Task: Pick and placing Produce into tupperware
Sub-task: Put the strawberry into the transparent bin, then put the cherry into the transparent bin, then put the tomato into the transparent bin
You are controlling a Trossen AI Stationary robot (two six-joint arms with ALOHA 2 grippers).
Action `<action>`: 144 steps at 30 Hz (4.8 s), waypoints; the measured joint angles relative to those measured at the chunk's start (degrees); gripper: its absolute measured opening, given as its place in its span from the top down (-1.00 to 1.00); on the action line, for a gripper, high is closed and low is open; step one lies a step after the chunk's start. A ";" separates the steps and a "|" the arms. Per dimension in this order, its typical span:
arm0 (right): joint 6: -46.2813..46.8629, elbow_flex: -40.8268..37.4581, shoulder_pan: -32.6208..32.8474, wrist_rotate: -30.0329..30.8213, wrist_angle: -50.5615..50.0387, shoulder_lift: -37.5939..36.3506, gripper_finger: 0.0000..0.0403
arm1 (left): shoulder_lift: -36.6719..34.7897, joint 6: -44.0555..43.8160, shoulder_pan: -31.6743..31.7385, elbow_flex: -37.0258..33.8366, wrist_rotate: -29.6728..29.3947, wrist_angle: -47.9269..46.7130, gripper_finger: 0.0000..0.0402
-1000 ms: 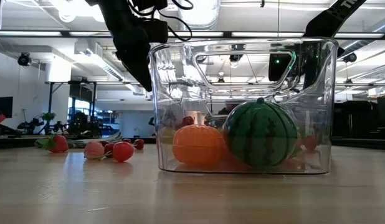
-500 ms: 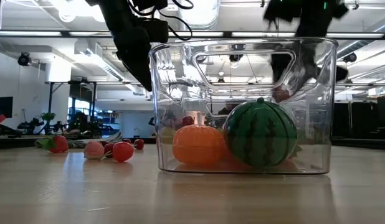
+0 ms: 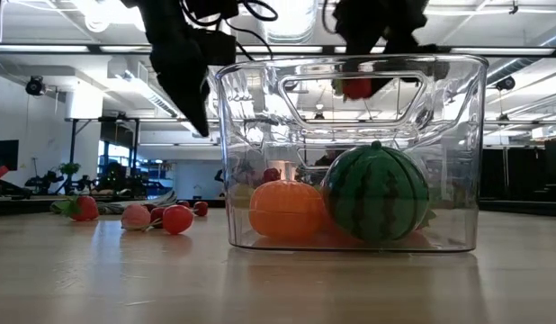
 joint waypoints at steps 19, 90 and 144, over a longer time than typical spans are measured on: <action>6.03 14.04 -3.57 17.24 -28.28 -3.85 -0.44 | -0.08 -21.49 2.44 -0.02 -3.20 -10.99 -0.47; 17.47 1.10 -4.62 21.32 -30.16 -15.90 -0.31 | 20.77 -0.95 27.66 0.35 5.11 -0.37 0.42; 18.03 -3.94 -8.71 10.63 -27.35 -16.16 -0.28 | 4.77 -27.69 -2.16 1.77 25.64 31.58 -0.36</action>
